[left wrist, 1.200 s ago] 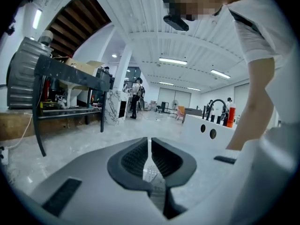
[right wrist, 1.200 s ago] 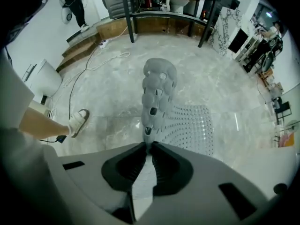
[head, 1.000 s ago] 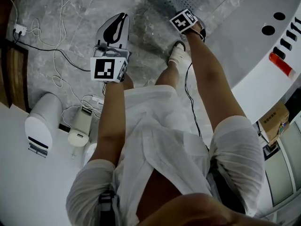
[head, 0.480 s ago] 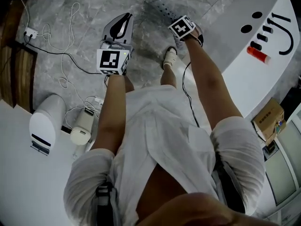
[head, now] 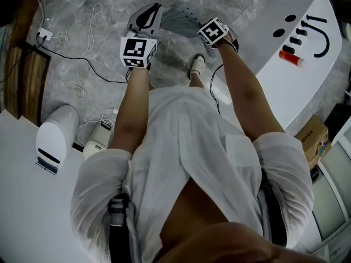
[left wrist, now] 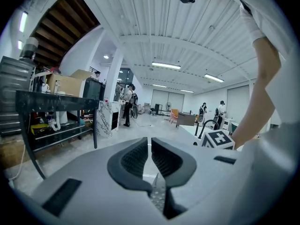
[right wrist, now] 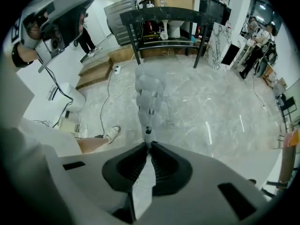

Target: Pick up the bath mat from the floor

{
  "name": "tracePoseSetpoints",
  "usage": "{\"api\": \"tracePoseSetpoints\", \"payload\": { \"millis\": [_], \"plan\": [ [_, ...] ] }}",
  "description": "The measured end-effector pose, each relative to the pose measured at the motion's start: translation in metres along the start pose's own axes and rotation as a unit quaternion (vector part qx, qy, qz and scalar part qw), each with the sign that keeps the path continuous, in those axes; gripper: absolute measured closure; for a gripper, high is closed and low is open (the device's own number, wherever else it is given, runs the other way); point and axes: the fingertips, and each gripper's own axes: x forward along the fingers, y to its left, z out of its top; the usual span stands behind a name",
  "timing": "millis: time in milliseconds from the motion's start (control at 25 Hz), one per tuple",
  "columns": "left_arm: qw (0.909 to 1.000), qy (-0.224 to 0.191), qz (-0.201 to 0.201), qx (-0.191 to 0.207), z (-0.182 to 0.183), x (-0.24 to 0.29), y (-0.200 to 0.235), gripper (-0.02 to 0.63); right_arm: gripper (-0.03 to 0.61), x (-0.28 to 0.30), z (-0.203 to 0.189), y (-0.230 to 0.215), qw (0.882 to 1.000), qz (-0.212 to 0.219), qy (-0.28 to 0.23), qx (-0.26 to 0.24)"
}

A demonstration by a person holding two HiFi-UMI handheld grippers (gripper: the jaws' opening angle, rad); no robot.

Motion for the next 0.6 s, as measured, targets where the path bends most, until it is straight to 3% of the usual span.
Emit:
{"api": "tracePoseSetpoints", "payload": {
  "millis": [600],
  "plan": [
    [0.9999,-0.002,0.008,0.013,0.039,-0.037,0.009,0.584,0.531,-0.048,0.01,0.068,0.999,0.044,-0.01,-0.03]
  ]
}}
